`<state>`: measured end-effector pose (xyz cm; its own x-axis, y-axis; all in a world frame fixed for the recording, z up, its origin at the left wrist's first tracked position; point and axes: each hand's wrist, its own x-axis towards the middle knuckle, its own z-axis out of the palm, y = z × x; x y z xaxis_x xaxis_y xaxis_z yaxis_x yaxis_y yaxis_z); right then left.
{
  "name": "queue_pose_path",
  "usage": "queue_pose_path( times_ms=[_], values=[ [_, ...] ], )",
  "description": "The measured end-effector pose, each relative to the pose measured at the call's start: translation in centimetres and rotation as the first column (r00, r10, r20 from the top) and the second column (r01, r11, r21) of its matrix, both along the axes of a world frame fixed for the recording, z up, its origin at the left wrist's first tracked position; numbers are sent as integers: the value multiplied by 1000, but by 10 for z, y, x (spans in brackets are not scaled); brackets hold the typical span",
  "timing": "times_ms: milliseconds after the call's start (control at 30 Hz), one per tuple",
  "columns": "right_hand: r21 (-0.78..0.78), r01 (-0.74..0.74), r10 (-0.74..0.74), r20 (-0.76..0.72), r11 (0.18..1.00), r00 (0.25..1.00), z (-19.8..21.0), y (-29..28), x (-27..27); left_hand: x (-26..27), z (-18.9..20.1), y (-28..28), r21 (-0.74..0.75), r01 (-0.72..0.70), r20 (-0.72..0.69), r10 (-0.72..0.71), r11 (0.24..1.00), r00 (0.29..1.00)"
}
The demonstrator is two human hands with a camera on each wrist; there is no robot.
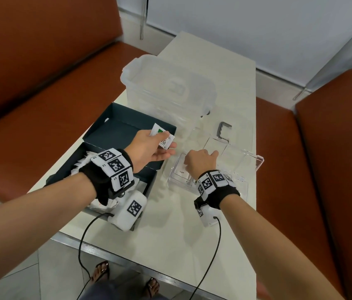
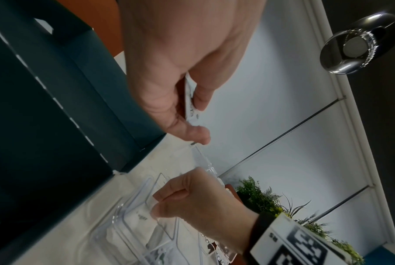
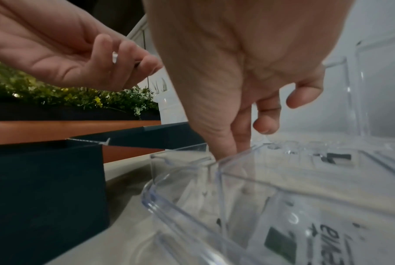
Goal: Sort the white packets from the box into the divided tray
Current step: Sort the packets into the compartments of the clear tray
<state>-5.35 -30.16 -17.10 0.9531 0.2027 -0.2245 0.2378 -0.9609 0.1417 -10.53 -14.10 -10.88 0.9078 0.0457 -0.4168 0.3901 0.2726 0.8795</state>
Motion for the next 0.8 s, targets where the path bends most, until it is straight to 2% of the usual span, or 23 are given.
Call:
queue_pose_path(
  times_ms=[133,400,600,800],
  values=[
    [-19,-50,49,-45,999,998,4,-2,0,0,0,4,-3,-2,-9,2,1000,1000],
    [-180,-65,68,15,982,998,3,12,-10,1,-2,6,-19,3,-18,-3,1000,1000],
    [-204,-76,91,65,976,994,5,8,-8,3,-3,9,-29,-2,-25,1,1000,1000],
    [-216,-75,77,4,974,997,-2,11,-5,6,-5,6,-58,14,-24,-15,998,1000]
  ],
)
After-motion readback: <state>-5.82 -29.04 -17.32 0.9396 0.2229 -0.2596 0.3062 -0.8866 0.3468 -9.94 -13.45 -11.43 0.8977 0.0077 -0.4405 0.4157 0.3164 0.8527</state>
